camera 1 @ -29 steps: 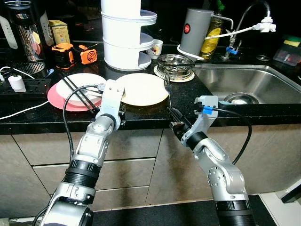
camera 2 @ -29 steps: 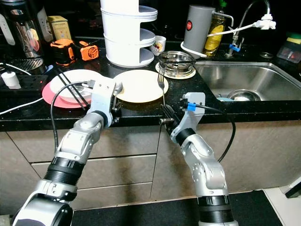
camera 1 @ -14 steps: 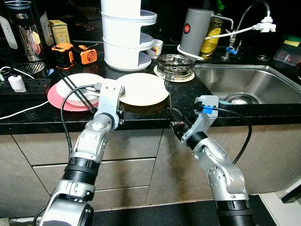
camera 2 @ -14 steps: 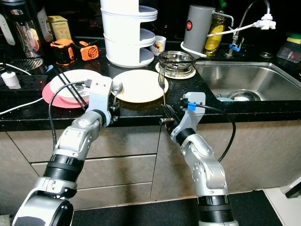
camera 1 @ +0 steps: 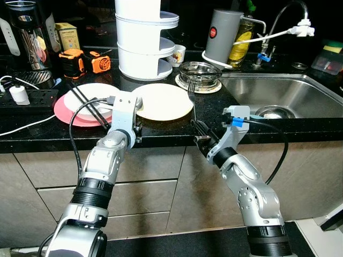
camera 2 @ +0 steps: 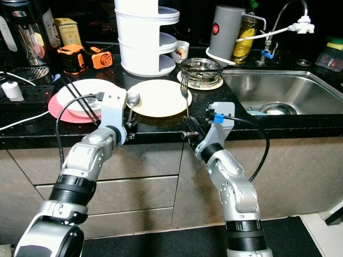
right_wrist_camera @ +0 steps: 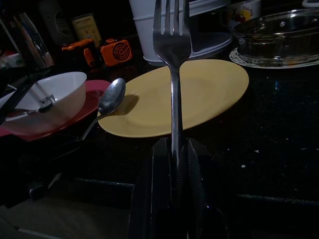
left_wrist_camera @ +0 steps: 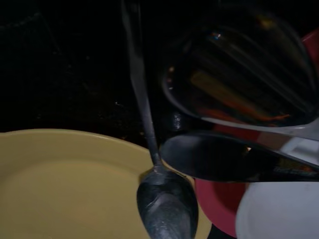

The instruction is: Kitchen organization

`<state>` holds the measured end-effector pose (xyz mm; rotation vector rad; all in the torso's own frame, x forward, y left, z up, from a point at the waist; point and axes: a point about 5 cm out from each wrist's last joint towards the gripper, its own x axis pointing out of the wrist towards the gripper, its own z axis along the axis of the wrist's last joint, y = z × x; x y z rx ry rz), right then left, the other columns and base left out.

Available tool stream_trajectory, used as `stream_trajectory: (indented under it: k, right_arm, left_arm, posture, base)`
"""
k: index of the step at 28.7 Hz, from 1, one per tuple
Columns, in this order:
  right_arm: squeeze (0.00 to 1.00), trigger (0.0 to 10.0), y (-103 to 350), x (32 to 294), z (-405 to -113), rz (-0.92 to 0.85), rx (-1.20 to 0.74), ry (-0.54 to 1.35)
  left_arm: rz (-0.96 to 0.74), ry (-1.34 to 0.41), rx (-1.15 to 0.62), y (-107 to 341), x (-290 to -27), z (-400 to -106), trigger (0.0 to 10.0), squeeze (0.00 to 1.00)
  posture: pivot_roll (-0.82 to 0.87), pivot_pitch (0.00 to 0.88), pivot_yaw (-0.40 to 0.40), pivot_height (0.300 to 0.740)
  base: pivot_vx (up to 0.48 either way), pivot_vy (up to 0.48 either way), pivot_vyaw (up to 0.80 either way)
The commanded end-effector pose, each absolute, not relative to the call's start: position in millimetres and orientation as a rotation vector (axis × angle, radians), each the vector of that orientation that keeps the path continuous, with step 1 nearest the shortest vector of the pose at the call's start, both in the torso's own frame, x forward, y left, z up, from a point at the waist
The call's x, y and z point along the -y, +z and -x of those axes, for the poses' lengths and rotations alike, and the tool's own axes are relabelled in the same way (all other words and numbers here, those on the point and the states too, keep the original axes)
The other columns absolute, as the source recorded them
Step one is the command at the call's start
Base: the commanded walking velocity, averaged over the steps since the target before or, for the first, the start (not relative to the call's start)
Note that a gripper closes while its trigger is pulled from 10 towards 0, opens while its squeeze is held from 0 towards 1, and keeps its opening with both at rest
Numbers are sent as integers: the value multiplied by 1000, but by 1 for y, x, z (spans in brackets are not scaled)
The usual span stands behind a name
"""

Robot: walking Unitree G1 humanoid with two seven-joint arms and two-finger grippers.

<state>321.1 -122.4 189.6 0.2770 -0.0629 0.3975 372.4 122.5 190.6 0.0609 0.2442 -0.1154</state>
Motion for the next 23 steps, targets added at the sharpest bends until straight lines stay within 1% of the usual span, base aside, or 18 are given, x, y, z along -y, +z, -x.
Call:
stream_trajectory:
  k: [1,19,23]
  right_arm:
    - [0,10000,199,126,-321,-281,93,391]
    - [0,10000,203,129,-322,-294,103,375]
    - [0,10000,203,129,-324,-299,104,371]
  left_arm:
    - [-41,-143,-293,184,-116,-371,0,0]
    - [-15,-166,-312,184,-115,-370,0,0]
    - [14,-215,-224,197,-110,-371,0,0]
  posture:
    - [61,0,-64,740]
    - [62,0,-62,740]
    - [65,0,-63,740]
  base:
    - [0,0,0]
    - [0,0,0]
    - [0,0,0]
